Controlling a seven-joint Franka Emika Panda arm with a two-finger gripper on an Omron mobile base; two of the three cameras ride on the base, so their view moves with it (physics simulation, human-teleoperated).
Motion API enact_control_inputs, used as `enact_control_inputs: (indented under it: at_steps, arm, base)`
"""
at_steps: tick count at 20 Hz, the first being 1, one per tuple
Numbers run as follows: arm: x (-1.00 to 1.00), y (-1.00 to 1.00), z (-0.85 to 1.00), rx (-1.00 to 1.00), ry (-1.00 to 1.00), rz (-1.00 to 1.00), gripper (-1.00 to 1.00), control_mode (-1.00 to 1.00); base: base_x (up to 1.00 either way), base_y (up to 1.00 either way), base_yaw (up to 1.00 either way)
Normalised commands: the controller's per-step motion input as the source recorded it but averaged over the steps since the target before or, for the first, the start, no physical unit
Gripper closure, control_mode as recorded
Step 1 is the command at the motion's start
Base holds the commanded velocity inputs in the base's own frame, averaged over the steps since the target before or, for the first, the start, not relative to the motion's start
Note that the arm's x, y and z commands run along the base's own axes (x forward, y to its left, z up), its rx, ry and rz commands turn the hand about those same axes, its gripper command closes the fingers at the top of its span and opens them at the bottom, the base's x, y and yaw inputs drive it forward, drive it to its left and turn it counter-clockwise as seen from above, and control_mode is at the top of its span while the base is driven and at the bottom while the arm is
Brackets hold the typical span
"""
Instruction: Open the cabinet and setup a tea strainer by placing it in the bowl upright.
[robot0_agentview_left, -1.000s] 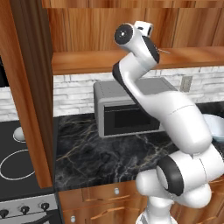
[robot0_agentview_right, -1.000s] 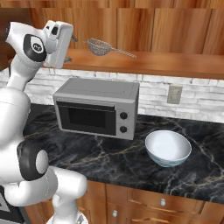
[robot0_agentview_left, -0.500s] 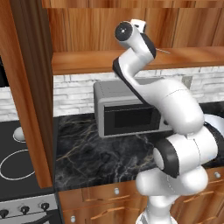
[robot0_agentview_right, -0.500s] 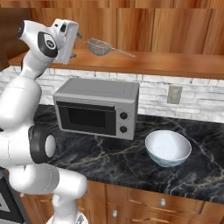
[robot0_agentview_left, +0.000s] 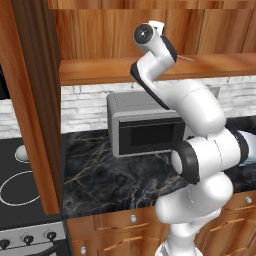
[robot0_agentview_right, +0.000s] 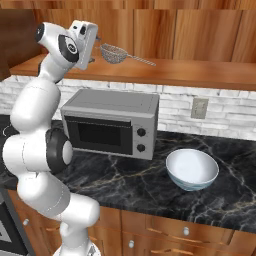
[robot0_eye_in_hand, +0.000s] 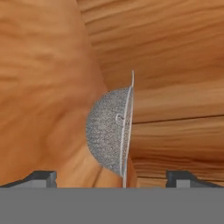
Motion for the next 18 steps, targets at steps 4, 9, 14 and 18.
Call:
enact_control_inputs:
  at_steps: [4,9,14,18]
  arm:
    - [0.36,-0.16,-0.01,0.02,0.00,0.00,-1.00,-1.00]
    - [0.27,-0.04,-0.01,0.03,0.01,0.00,-1.00,-1.00]
    - [0.29,-0.07,-0.03,0.03,0.05,0.00,-1.00,-1.00]
    - [0.27,-0.05,-0.07,0.02,0.04,0.00,-1.00,-1.00]
  base:
    - [0.00,0.00,0.00]
    - [0.00,0.00,0.00]
    - [0.00,0.00,0.00]
    - [0.00,0.00,0.00]
